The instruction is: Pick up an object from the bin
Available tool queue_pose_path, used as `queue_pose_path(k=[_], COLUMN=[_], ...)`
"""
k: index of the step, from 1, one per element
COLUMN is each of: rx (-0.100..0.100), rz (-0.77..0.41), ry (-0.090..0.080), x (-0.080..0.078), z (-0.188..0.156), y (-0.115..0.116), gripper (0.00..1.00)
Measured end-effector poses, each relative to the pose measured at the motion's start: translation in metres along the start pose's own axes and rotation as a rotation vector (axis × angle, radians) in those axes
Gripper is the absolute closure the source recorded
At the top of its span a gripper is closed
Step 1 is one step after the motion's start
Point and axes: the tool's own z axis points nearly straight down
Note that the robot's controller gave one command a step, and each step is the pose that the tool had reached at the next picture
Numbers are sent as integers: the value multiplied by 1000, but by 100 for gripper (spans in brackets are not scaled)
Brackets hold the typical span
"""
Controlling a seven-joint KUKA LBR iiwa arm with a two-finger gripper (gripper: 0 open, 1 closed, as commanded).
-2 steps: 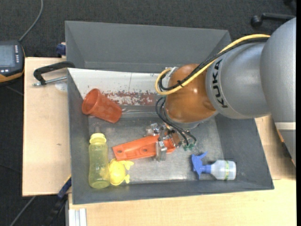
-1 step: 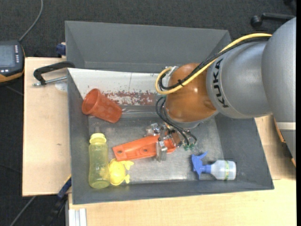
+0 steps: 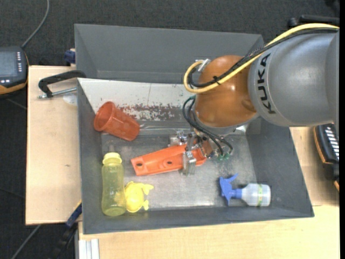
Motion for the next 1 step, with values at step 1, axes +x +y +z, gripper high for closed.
queue_pose_path(k=[1], rx=[-2], rz=[-29], ry=[4], x=[1], z=[-139], y=[16], gripper=[100])
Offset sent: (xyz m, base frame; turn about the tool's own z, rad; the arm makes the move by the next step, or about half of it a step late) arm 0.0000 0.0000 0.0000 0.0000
